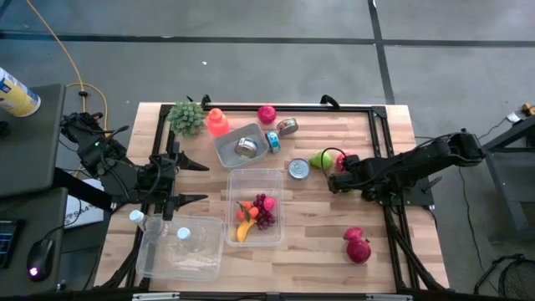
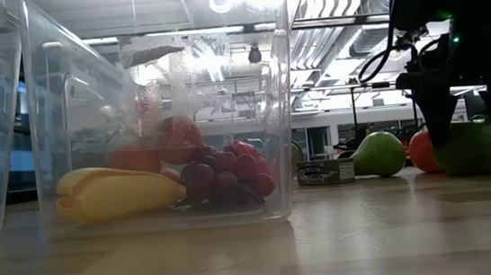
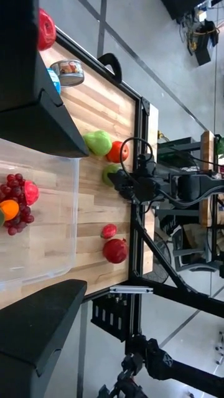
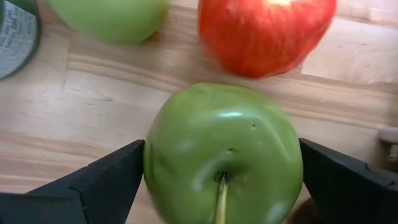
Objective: Pick & Place Food Item
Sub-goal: Put the green apple into the right transparent bin
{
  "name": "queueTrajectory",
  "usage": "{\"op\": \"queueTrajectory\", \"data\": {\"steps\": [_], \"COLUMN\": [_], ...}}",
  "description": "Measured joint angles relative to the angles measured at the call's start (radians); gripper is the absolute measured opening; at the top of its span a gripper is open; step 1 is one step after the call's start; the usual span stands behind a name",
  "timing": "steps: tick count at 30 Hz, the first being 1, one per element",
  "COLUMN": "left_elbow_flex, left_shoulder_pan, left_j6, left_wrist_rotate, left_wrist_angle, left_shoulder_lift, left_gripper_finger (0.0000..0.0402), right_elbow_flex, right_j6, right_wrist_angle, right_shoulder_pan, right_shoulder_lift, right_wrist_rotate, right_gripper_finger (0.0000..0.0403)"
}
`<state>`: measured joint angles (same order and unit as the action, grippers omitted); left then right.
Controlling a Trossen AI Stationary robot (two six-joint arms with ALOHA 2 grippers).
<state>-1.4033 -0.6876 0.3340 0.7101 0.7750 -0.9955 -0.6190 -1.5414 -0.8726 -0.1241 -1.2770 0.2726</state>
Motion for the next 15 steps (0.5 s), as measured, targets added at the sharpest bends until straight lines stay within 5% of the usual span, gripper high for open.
{"op": "queueTrajectory", "data": {"steps": [15], "left_elbow_flex": [0.000], "left_shoulder_pan": [0.000], "left_j6": [0.000], "left_wrist_rotate": [-0.005], "left_wrist_angle": [0.000], "left_shoulder_lift": [0.000], "left_gripper_finger": [0.0327], "right_elbow_flex": [0.033], "right_j6": [-0.021], "right_wrist_angle": [0.075], "right_shoulder_pan": [0.001], "right_shoulder_lift": [-0.002], "right_wrist_rotate": [-0.021], "right_gripper_finger": [0.0387]}}
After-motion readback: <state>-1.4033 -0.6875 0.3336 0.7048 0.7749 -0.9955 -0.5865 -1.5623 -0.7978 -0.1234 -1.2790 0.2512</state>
